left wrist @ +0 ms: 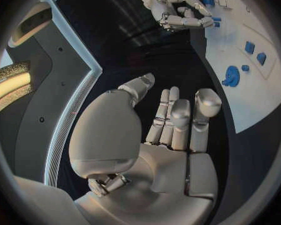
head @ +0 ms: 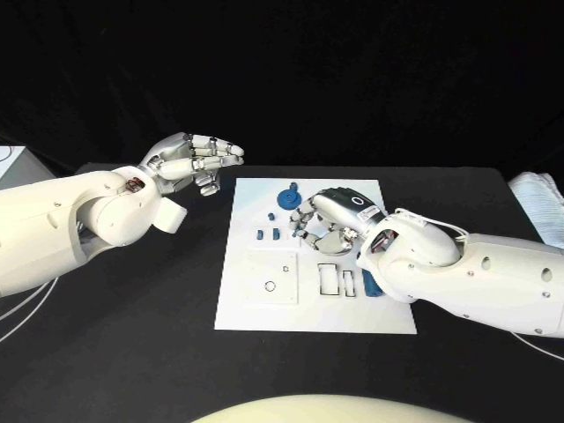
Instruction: Assemble the parts on the task board
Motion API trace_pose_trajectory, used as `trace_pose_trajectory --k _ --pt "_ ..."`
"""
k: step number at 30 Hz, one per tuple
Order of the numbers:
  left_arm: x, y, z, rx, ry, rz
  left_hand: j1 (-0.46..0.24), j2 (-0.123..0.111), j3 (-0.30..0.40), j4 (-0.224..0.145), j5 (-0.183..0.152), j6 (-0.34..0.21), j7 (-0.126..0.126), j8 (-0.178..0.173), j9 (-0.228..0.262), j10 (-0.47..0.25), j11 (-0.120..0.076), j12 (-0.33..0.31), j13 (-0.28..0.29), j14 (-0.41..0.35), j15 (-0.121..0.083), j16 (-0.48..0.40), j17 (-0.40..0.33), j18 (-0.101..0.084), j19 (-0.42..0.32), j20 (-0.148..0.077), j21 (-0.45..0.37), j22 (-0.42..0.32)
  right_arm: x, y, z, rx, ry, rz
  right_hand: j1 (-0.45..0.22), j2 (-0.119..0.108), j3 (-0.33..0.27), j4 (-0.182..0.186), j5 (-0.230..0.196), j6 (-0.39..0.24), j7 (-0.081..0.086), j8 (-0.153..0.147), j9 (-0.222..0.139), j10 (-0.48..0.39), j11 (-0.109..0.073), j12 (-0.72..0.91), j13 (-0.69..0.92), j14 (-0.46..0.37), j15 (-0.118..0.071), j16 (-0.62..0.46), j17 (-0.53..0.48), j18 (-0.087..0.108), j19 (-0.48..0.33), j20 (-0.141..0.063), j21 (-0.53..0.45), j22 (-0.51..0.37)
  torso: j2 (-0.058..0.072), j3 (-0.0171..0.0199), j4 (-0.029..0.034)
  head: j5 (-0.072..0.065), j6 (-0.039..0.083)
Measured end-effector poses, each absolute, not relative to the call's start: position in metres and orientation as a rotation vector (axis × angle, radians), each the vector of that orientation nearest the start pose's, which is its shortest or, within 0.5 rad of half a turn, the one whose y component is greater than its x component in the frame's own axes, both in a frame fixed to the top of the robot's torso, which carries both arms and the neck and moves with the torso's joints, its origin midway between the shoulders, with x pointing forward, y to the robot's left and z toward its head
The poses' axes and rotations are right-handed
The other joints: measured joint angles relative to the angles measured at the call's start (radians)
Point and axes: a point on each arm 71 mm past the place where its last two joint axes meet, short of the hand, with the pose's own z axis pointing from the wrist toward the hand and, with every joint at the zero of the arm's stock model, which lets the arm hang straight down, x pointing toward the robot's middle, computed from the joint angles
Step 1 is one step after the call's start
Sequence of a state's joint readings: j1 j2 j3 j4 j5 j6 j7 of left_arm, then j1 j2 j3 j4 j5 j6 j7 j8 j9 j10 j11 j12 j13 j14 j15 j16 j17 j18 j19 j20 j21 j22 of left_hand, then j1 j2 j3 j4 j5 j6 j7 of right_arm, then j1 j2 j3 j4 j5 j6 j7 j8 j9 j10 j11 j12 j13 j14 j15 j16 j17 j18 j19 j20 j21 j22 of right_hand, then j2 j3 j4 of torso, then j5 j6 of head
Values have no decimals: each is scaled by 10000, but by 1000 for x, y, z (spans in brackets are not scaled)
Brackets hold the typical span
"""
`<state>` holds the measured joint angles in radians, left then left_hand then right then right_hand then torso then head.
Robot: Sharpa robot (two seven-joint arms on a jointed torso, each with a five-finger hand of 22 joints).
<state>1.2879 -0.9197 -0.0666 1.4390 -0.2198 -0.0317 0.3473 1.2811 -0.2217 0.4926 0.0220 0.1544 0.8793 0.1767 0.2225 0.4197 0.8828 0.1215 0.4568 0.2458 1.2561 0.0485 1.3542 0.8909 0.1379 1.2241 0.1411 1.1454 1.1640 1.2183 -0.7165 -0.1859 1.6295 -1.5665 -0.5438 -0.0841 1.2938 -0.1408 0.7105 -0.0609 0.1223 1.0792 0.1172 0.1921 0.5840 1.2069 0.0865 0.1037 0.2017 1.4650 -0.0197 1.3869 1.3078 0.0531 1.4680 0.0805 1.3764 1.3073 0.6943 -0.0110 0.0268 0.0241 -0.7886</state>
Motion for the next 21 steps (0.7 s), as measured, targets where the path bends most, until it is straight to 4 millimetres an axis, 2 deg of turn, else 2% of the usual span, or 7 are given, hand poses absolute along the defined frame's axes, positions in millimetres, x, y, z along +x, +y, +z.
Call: trace_pose_trajectory --k 3,10,21 --pt "505 252 -149 -7974 15814 -15674 0 0 -29 29 0 0 0 0 0 0 0 0 0 0 0 0 0 0 0 0 0 1 427 -95 -211 -3626 15092 8799 0 0 -1 -1 1 0 0 -1 0 0 0 -26 -1 0 0 0 0 0 0 0 0 0 0 -7 7 99 -48" --pt "506 250 -149 -7970 15828 -15727 0 0 -29 29 0 0 0 0 0 1 0 0 -10 0 0 0 -12 0 0 0 0 0 422 -85 -230 -3949 15545 8761 0 -1 -12 -11 1 -1 0 -10 -1 0 0 5 -9 0 0 0 -1 0 0 0 0 0 10 -25 17 222 -135" --pt "506 250 -149 -7999 15816 -15733 0 0 -29 29 0 1 0 0 0 1 0 0 -9 0 0 0 -12 0 0 0 0 1 419 -82 -238 -4363 15836 8437 -1 -2 -13 -11 -1 -2 0 -11 -2 0 0 4 -16 0 0 0 -2 0 0 0 -46 7 18 -7 23 382 -337"
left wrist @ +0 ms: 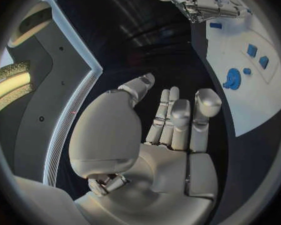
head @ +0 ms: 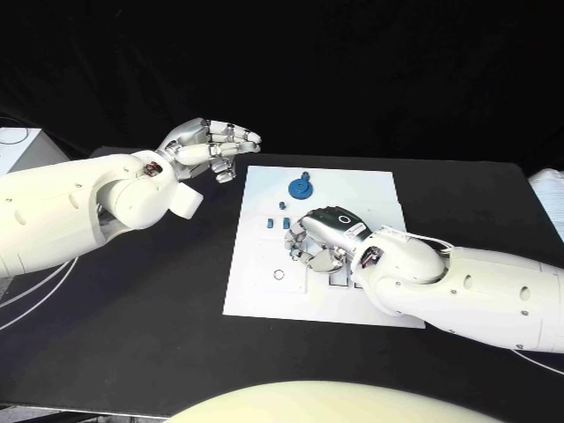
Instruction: Assemble the parts on the task board
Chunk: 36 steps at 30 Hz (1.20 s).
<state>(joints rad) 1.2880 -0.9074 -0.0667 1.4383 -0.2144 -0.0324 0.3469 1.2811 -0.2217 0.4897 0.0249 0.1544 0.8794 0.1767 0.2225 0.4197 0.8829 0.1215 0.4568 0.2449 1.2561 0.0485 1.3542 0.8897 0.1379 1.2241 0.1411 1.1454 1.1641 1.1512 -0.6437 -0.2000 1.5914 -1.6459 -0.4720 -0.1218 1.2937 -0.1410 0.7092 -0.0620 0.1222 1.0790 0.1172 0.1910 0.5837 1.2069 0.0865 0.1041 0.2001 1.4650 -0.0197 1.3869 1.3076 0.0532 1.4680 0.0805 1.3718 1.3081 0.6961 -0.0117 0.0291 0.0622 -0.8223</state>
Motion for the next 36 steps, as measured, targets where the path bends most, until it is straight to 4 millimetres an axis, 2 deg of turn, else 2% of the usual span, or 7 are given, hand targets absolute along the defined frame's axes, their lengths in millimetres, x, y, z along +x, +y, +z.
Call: trace_pose_trajectory --k 11,36 --pt "507 252 -150 -8040 15798 -15682 0 0 0 0 0 0 0 0 0 0 0 0 1 0 0 0 1 0 0 0 0 1 416 -85 -238 -4585 15863 8228 -1 -1 -1 1 -2 -2 -1 -20 9 0 0 -4 3 0 0 0 -1 0 0 0 0 -2 -1 12 -28 59 -100" --pt "507 252 -150 -8069 15822 -15664 0 0 -42 43 0 0 0 0 0 0 0 0 -12 0 0 0 2 0 0 0 0 2 418 -86 -242 -4797 15877 7960 -39 -40 -4 3 39 20 21 20 13 0 0 -20 4 0 0 0 -3 0 0 0 1 -5 -1 -6 -11 129 -219"
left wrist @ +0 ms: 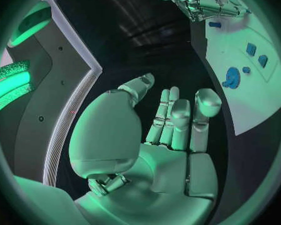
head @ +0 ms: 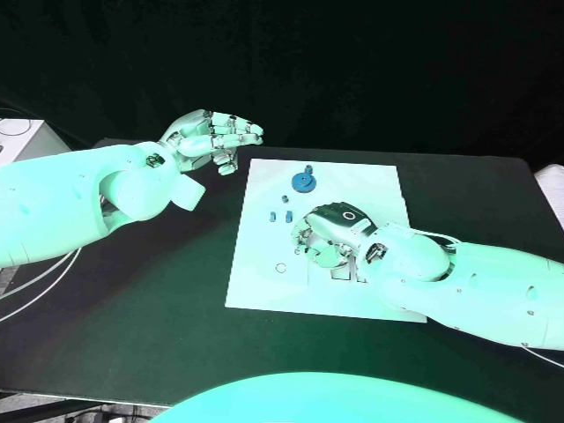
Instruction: Assemble the parts on the task board
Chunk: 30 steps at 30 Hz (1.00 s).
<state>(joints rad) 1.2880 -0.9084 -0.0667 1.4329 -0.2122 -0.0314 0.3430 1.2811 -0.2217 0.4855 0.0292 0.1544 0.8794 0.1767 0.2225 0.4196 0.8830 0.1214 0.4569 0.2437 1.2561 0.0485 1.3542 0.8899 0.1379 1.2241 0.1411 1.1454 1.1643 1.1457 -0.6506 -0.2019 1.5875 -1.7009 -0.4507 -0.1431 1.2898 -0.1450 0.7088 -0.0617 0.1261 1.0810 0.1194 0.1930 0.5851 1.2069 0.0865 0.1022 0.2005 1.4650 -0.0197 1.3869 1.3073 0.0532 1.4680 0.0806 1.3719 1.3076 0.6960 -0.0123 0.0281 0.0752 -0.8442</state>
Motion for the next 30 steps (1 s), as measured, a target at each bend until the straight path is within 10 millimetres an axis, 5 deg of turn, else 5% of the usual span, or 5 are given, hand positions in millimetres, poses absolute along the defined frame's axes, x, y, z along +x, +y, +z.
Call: trace_pose_trajectory --k 30 --pt "506 253 -150 -8099 15858 -15639 43 44 0 0 0 0 0 0 0 0 0 0 -13 0 0 0 0 0 0 0 0 0 417 -80 -247 -5052 15988 7825 17 16 19 -20 20 -3 -1 -38 26 0 0 -58 -2 0 0 0 6 0 0 0 1 0 -12 7 -17 46 -92"
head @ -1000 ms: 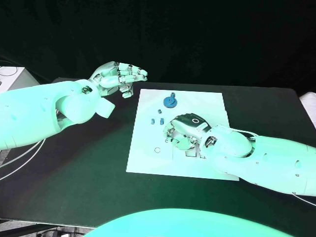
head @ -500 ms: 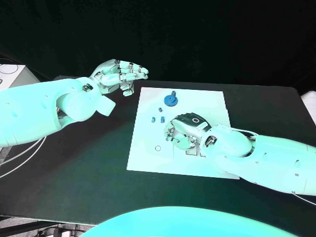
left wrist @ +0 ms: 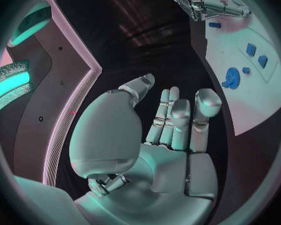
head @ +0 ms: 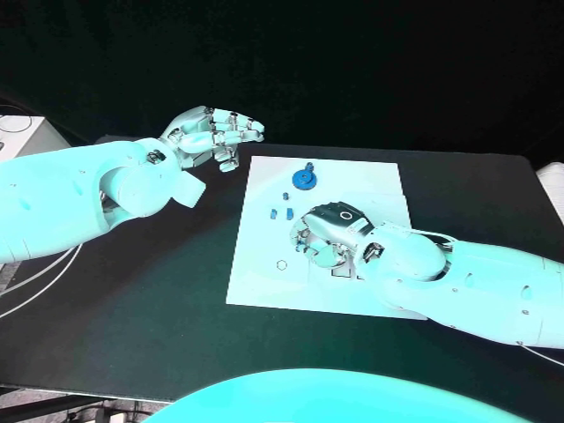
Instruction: Assemble the parts on the task board
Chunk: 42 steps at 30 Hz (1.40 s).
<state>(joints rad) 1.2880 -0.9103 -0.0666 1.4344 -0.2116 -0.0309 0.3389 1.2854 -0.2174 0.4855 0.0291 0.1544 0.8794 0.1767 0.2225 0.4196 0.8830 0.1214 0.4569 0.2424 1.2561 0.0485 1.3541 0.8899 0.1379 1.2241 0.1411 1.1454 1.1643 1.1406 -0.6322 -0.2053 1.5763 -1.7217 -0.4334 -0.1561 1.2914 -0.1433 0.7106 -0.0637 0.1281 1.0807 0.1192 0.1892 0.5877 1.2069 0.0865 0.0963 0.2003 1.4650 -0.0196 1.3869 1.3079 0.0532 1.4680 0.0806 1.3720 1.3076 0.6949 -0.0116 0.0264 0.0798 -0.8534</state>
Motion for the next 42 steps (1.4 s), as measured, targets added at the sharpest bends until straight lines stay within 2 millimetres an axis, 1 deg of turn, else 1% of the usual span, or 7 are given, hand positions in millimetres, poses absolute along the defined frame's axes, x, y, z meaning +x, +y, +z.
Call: trace_pose_trajectory --k 10,13,17,24,26,31,42 --pt "506 253 -150 -8104 15867 -15637 0 0 0 0 0 0 0 0 0 0 0 0 0 0 0 0 1 0 0 0 0 0 416 -76 -250 -5296 16057 7739 -3 -4 -69 -67 2 -80 48 41 34 0 0 -102 -25 0 0 -147 -1 0 0 0 -401 4 5 0 4 -15 -22" --pt "506 253 -150 -8107 15868 -15634 0 0 -27 27 0 0 0 35 0 0 0 0 -9 0 0 0 0 0 0 0 0 0 416 -76 -250 -5323 16038 7733 -212 -212 -140 -44 60 -238 187 -139 -20 -111 -92 -310 -162 26 86 -416 -221 0 -6 6 -1043 4 5 -1 1 -15 -32" --pt "506 253 -150 -8111 15872 -15629 0 0 -27 27 0 0 0 35 0 0 0 0 -9 0 0 0 1 0 0 0 0 0 415 -76 -251 -5358 16039 7772 -482 -481 -236 -9 114 -359 244 -268 -134 -750 16 -322 -402 -4 147 -779 -661 2 -73 149 -1739 3 2 -1 0 -15 -36" --pt "506 254 -150 -8127 15884 -15609 0 0 -27 27 0 0 0 35 0 0 0 0 -9 0 0 0 1 0 0 0 0 0 413 -79 -253 -5338 16035 7798 -458 -653 -322 -48 114 -517 338 -409 -258 -1303 139 -324 -592 24 241 -1184 -1167 180 -310 269 -2586 2 0 6 -3 -27 -21" --pt "506 254 -150 -8130 15891 -15608 0 0 -27 27 0 0 0 35 0 0 0 0 -9 0 0 0 1 0 0 0 0 0 413 -80 -253 -5304 16008 7795 -408 -704 -424 -76 114 -708 361 -535 -328 -1641 178 -318 -685 -82 360 -1534 -1606 395 -539 298 -3247 2 -4 10 -3 -39 -3" --pt "506 255 -150 -8142 15905 -15593 0 0 -27 27 0 0 0 35 0 0 0 0 -8 0 0 0 0 0 0 0 0 0 413 -84 -251 -5141 15844 7816 -215 -891 -1238 -61 69 -1312 256 -927 -579 -2625 316 54 -858 -558 481 -2140 -2494 548 -932 430 -4606 -395 -6 10 -2 -62 34" --pt "507 256 -151 -8174 15912 -15546 41 41 -27 27 0 0 0 34 0 0 0 0 -18 0 0 0 13 0 0 0 0 1 408 -104 -232 -4474 15403 8048 238 -710 -2634 335 179 -1696 227 -1160 -832 -3137 329 1060 -877 -590 513 -1914 -2640 548 -908 422 -4669 -470 -16 2 -2 -165 160"
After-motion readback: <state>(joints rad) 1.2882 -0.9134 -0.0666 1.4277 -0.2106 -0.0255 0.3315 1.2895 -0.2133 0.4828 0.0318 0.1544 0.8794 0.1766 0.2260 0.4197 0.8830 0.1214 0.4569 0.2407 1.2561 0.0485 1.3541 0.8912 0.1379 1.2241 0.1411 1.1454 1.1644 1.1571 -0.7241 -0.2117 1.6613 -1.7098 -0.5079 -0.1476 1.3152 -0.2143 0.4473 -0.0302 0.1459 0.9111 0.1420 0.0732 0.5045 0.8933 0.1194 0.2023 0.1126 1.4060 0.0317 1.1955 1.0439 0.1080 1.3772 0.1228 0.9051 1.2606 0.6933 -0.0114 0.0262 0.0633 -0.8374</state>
